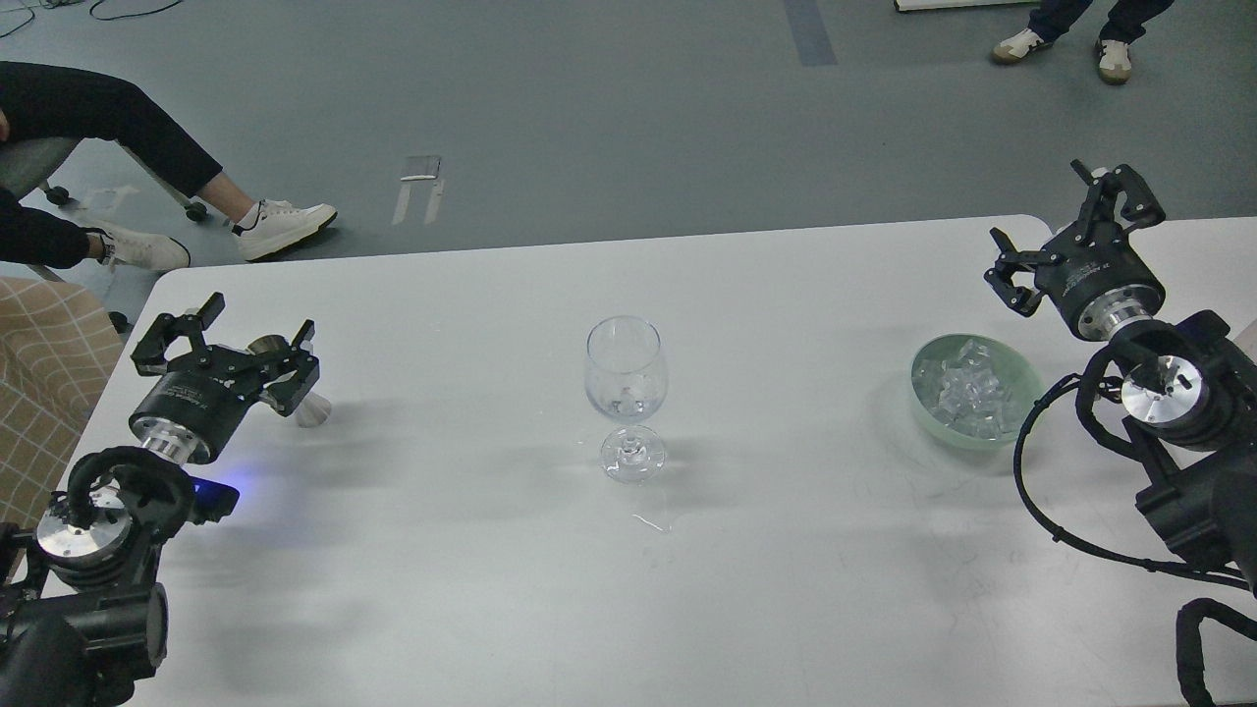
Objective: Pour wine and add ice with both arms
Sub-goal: 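Open the left gripper to release the metal cup, then raise the open left gripper up and away from the metal cup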
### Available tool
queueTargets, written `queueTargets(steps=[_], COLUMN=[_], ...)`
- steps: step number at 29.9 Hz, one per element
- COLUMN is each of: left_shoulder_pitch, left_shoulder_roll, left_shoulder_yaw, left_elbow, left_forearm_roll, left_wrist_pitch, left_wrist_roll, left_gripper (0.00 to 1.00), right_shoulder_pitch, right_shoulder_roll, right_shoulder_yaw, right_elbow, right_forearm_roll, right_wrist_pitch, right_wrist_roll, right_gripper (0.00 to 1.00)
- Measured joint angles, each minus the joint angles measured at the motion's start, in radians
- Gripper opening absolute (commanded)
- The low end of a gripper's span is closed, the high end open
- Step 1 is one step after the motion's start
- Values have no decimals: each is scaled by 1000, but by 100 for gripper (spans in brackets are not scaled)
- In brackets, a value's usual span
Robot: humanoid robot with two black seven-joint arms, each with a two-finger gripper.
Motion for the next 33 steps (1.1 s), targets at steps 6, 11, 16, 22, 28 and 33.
queueTargets(steps=[6, 11, 16, 22, 28, 33], left_shoulder_pitch=[23, 25, 14, 2, -54, -145], left_shoulder_roll=[23, 44, 86, 146, 190, 219], left_shoulder_yaw=[-3, 2, 5, 24, 50, 52], left_elbow=[-114, -173, -210, -224, -232, -237], left_forearm_roll=[1, 3, 5, 15, 35, 96], left_wrist_pitch=[44, 59, 59, 26, 15, 102], left_wrist_roll=[1, 1, 4, 25, 28, 24], left_gripper=[98, 99, 99, 99, 98, 94], right_shoulder_pitch=[0, -3, -10, -8, -5, -5], right_shoulder_roll=[0, -8, -43, -56, -60, -70], right_shoulder_yaw=[0, 1, 3, 10, 15, 19], right_elbow=[25, 55, 104, 144, 178, 195], right_forearm_roll=[2, 2, 5, 7, 9, 12], right_wrist_pitch=[1, 2, 1, -1, -2, 4], right_wrist_roll=[0, 0, -1, -1, -2, -1], right_gripper=[100, 100, 100, 100, 100, 100])
